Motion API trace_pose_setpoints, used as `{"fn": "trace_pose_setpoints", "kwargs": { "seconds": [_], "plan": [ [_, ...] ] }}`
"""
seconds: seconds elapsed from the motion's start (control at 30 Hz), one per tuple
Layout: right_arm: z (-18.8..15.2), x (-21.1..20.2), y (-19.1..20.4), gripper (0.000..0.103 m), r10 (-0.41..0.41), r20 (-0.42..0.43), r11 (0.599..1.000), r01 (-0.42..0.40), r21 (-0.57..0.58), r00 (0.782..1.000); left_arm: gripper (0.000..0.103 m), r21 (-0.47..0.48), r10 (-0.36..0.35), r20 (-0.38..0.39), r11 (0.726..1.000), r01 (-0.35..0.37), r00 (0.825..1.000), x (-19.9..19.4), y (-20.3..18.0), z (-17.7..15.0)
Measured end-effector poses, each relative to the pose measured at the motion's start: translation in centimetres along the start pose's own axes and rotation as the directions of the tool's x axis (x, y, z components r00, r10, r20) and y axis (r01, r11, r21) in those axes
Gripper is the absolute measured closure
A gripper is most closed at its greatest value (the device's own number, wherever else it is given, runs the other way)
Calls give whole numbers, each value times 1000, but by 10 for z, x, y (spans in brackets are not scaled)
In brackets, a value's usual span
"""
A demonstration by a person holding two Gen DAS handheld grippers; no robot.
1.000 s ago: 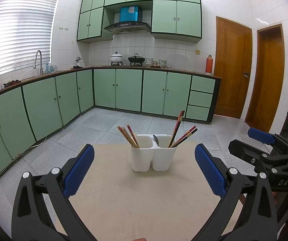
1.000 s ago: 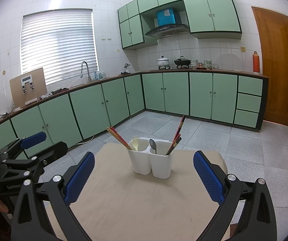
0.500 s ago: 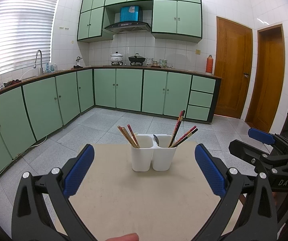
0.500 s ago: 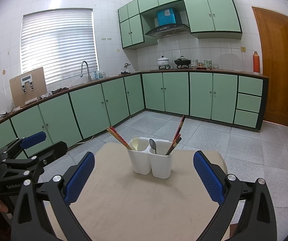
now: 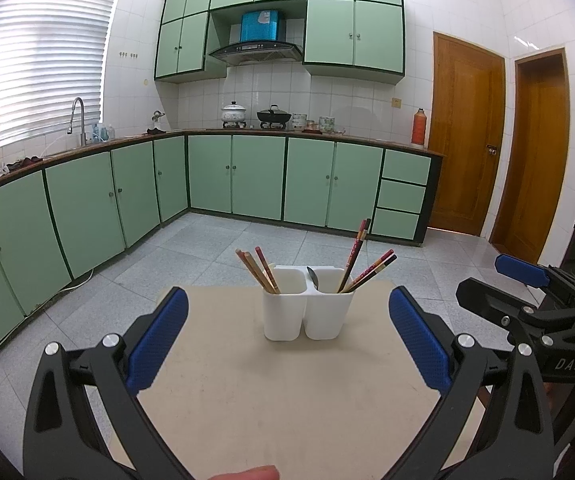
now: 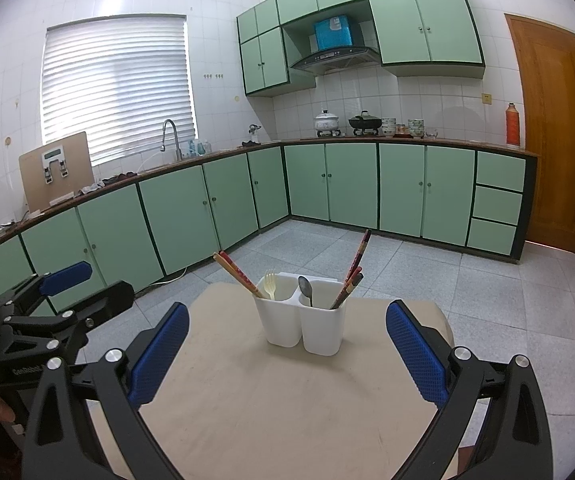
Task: Organize utensils
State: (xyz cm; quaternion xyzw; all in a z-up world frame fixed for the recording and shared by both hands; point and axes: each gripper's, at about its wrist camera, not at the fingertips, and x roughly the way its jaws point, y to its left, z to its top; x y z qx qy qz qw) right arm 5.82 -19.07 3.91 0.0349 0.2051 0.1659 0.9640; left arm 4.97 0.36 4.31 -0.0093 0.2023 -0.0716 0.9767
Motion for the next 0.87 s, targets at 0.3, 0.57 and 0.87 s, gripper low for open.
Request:
{"fn": "trace_pose_setpoints", "kwargs": {
  "seconds": [0.3,0.57,0.87],
  "plan": [
    [-2,5,-2,6,-1,-7,1000,1,-5,1000,6,-9,6,-10,1000,-6,1000,2,2,-2],
    [-4,5,-7,6,-5,-13,1000,4,-3,1000,6,-13,6,-17,1000,-6,1000,4,0,-3],
    [-3,3,-8,6,-4,-16,1000,4,-4,1000,6,-20,11,-20,1000,-12,1000,7,-2,-4]
  ]
}}
